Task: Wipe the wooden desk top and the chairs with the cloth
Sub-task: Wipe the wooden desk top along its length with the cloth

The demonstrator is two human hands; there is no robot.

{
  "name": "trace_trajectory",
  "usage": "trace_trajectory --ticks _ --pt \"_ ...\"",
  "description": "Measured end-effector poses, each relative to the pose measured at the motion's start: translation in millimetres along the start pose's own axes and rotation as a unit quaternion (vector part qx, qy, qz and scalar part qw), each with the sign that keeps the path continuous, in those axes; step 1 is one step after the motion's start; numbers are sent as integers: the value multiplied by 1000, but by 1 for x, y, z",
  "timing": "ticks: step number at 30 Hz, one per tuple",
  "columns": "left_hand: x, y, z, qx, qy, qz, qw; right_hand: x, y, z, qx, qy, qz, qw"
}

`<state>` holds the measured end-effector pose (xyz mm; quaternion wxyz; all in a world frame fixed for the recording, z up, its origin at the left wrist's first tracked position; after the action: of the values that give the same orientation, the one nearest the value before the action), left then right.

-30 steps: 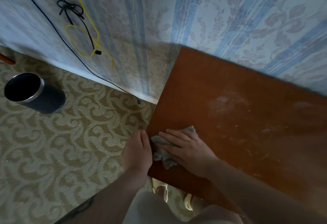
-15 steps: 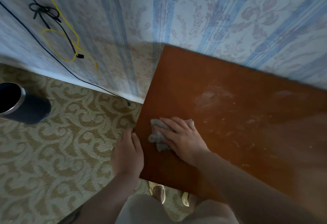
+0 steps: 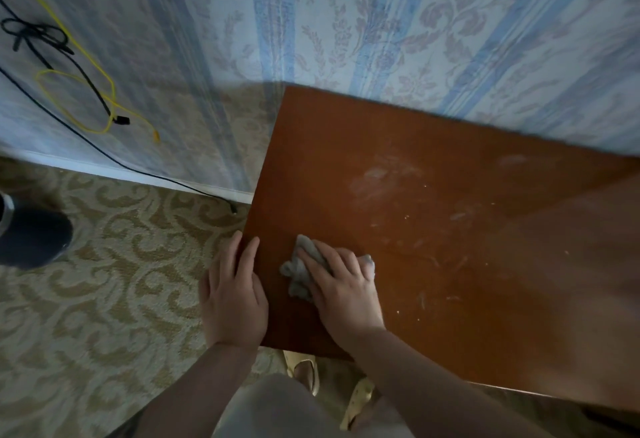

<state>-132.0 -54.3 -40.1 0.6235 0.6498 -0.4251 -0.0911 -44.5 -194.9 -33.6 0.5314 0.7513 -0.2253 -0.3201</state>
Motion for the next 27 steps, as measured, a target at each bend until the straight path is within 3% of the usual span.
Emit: trace_trajectory --ticks 2,5,9,10,13,15,18,21,22,24,27 --pt "12 -2 7 4 -7 2 1000 -19 0 12 15 -28 -12 999" --pt "34 -6 23 7 -39 23 999 -15 8 43 -23 67 -24 997" --pt "60 -12 43 4 -31 42 999 47 24 55 -55 219 52 973" --pt "68 -15 45 2 -16 51 999 60 28 51 -46 200 63 977" --pt "95 -26 48 -8 23 69 997 65 31 39 15 -8 57 998" --pt "105 -31 49 -18 37 62 997 46 26 52 24 -82 48 995" --pt "106 -30 52 -9 23 42 999 44 28 80 25 -13 4 1000" --pt "106 -33 55 -16 -3 16 1000 82 43 83 -20 134 49 990" --pt "107 -35 54 -23 -9 1 1000 98 45 79 -21 141 58 988" --pt "111 -39 53 -36 -10 -28 999 116 48 69 9 29 42 999" --pt "112 -42 52 -56 -7 -56 997 98 42 71 70 -146 29 986"
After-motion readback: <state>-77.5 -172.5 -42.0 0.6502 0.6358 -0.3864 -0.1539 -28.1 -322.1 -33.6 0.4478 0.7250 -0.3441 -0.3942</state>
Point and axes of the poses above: each hand's wrist, its own z-axis away from the middle knuckle, its own y-axis out of the back of the hand, x = y × z, the point moved 4 cm from there along -z, towards the middle knuckle, and after that the axes turned 11 degrees about x, right-handed, at the moved point
